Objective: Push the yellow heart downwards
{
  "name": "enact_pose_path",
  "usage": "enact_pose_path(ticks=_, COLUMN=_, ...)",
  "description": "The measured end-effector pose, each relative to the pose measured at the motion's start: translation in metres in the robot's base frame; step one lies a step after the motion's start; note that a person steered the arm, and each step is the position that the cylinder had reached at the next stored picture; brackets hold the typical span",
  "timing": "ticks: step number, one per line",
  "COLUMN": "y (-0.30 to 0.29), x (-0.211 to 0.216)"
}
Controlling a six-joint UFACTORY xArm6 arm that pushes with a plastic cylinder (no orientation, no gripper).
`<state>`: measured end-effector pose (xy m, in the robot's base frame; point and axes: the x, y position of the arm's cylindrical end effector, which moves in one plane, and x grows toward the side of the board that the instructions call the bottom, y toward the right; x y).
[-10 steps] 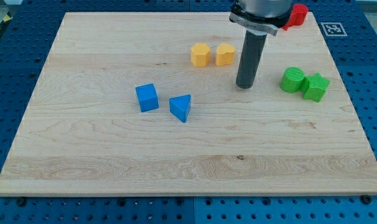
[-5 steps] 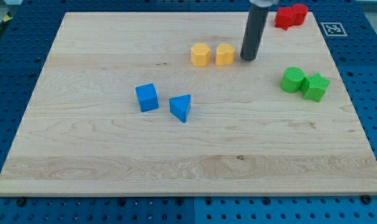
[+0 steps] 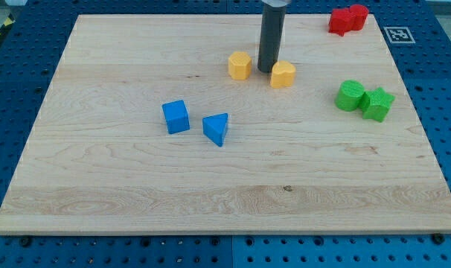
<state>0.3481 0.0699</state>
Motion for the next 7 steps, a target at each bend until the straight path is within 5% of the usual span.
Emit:
enact_pose_path(ticks=3, y=0.007, x=-0.014)
enact_pose_path(ticks=5, y=0.023, x=0.031)
enact_pose_path(ticks=7, y=0.046, x=0.026)
